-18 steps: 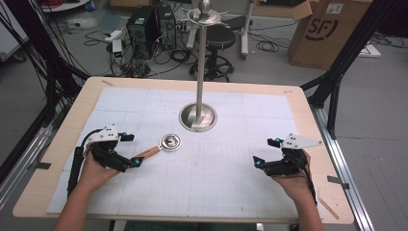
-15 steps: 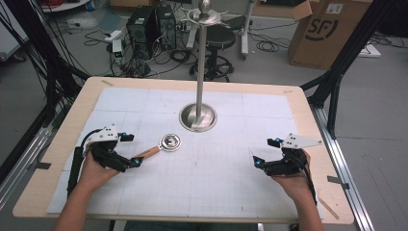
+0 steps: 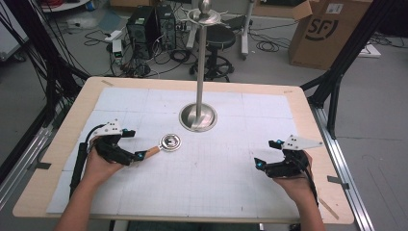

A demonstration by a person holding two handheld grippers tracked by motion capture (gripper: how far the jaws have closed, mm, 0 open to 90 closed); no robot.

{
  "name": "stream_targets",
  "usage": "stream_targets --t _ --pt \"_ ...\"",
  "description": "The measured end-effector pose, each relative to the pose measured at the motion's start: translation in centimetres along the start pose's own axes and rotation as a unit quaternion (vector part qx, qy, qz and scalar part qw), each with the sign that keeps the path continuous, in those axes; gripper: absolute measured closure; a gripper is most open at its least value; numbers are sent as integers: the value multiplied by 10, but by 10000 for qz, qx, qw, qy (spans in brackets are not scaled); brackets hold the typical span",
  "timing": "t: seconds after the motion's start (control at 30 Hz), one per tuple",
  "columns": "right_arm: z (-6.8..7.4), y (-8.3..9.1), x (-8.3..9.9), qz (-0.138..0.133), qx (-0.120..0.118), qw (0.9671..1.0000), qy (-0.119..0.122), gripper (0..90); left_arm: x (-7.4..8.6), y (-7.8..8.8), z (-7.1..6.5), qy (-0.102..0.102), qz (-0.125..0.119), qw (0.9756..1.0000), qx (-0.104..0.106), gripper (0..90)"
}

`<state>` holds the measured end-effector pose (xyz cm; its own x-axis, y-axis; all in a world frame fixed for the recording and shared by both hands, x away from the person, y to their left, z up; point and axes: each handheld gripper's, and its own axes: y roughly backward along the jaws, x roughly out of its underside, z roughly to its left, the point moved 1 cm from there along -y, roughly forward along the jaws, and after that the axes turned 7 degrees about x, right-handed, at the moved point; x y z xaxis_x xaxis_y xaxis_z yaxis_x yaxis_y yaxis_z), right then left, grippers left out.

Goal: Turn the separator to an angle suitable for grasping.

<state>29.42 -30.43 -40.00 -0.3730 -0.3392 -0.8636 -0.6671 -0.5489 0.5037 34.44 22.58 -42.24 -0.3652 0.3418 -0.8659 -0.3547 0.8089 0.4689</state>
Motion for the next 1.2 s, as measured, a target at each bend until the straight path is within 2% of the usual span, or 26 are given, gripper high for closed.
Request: stream_targets --t 0.03,0.07,0.2,0.33,0.4,0.47,0.6,0.7,0.83,0.93,1.2 --pt "0 0 0 5 -1 10000 3 104 -3 -4 0 -96 212 9996 -143 18" --pt "0 0 1 16 -1 10000 -2 104 -4 -6 1 -103 263 9994 -177 18" --pt "1 -2 4 118 -16 9999 19 105 -9 -18 4 -70 359 9992 -148 19" --pt "2 -2 5 158 -2 9999 32 105 -17 -30 5 -164 593 9981 -34 118" --pt "2 -3 5 162 4 9999 40 105 -18 -33 5 -174 643 9978 -31 120" --pt "2 -3 5 179 -10 9998 34 105 -19 -40 6 -148 816 9965 -43 147" --pt "3 -4 7 212 -16 9998 47 105 -16 -42 8 -85 1045 9944 -131 182" --pt "4 -4 8 219 -54 9997 36 105 -15 -42 8 5 1072 9942 -114 224" --pt "3 -6 8 242 -55 9997 61 105 -15 -45 7 -53 1143 9934 -96 279" --pt "4 -6 8 266 -44 9996 78 105 -14 -51 7 -71 1322 9911 -116 319" --pt "3 -3 8 274 -9 9996 94 106 -15 -56 5 16 1576 9874 -113 401"
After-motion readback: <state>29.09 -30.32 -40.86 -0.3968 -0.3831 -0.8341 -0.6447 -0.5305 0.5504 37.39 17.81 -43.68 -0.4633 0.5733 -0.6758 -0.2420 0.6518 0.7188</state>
